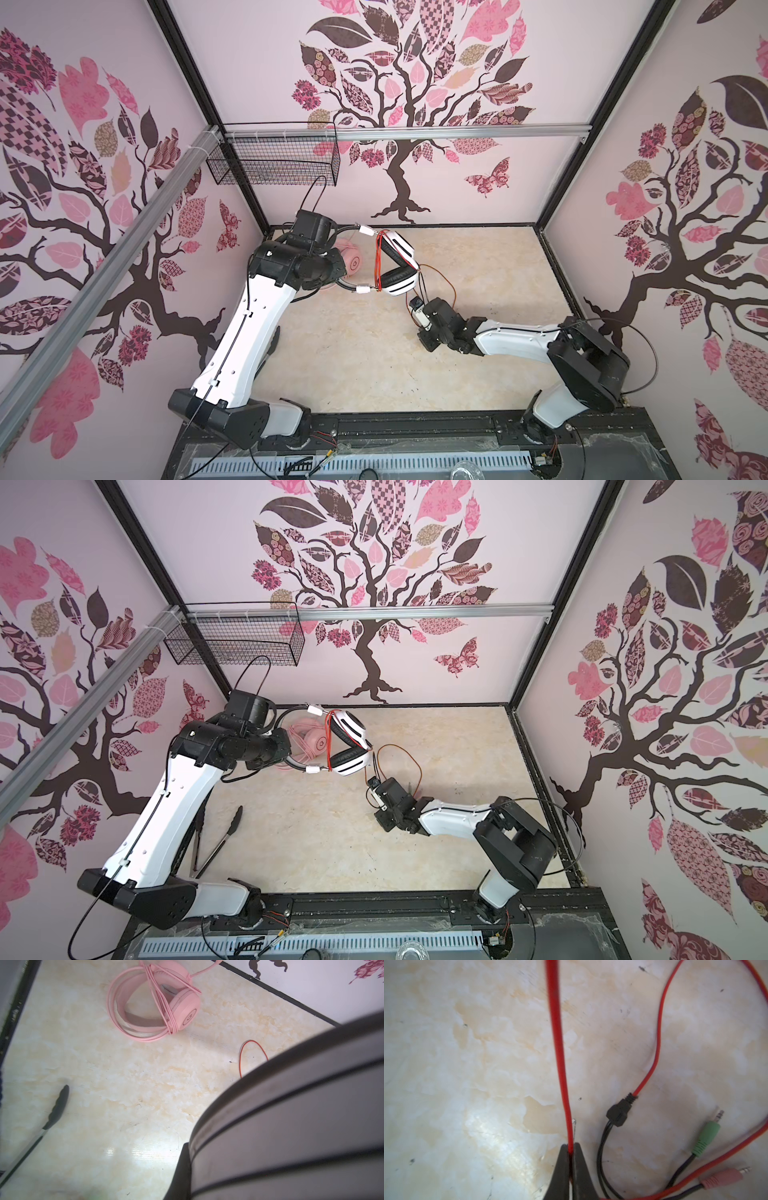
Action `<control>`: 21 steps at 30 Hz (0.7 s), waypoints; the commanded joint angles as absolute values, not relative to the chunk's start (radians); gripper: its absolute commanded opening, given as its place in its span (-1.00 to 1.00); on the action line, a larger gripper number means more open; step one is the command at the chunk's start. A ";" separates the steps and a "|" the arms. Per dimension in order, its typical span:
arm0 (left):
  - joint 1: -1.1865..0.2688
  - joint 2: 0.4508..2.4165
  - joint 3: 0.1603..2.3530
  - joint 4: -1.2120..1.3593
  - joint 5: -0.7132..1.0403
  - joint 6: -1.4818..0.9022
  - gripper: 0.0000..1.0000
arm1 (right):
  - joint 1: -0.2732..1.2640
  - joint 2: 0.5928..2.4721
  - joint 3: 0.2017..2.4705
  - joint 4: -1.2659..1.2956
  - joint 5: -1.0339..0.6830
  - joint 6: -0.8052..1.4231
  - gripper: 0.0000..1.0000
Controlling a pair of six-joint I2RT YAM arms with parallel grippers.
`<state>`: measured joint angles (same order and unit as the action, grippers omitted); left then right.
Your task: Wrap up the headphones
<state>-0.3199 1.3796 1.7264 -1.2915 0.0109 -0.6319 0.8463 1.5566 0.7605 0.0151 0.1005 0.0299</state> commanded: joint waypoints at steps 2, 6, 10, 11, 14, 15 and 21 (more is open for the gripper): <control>-0.292 1.380 1.783 -1.169 0.240 -0.728 -1.00 | 0.882 1.490 0.747 -0.007 0.160 0.063 -1.00; -0.293 1.369 1.765 -1.105 0.303 -0.793 -1.00 | 0.923 1.474 0.743 -0.010 0.189 0.071 -1.00; -0.292 1.364 1.725 -1.017 0.383 -0.871 -1.00 | 0.960 1.483 0.755 -0.005 0.208 0.072 -1.00; -0.290 1.367 1.718 -1.001 0.394 -0.887 -1.00 | 0.973 1.485 0.760 -0.007 0.216 0.071 -1.00; -0.291 1.376 1.707 -0.974 0.397 -0.916 -1.00 | 1.015 1.480 0.775 -0.013 0.234 0.071 -1.00; -0.290 1.379 1.705 -0.975 0.375 -0.916 -1.00 | 1.033 1.475 0.779 -0.017 0.247 0.072 -1.00; -0.290 1.373 1.701 -1.014 0.153 -0.884 -1.00 | 1.150 1.399 0.785 -0.089 0.320 0.089 -1.00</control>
